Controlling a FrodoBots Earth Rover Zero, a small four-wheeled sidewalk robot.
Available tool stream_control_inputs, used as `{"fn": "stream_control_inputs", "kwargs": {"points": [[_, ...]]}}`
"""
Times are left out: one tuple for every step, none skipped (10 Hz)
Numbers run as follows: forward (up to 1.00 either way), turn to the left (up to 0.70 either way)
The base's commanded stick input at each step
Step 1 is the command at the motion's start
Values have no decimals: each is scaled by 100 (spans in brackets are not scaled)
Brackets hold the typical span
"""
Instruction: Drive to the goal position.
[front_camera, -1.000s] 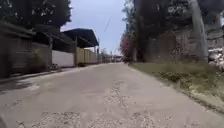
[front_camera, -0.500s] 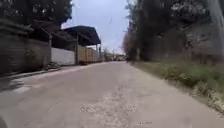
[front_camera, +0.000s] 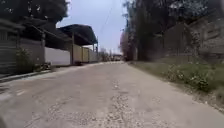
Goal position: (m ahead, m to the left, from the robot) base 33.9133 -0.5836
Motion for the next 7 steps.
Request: {"fn": "stream_control_inputs", "kwargs": {"points": [[100, -5], [100, -16], [100, -35], [100, -2], [100, 0], [100, 0], [100, 0]]}}
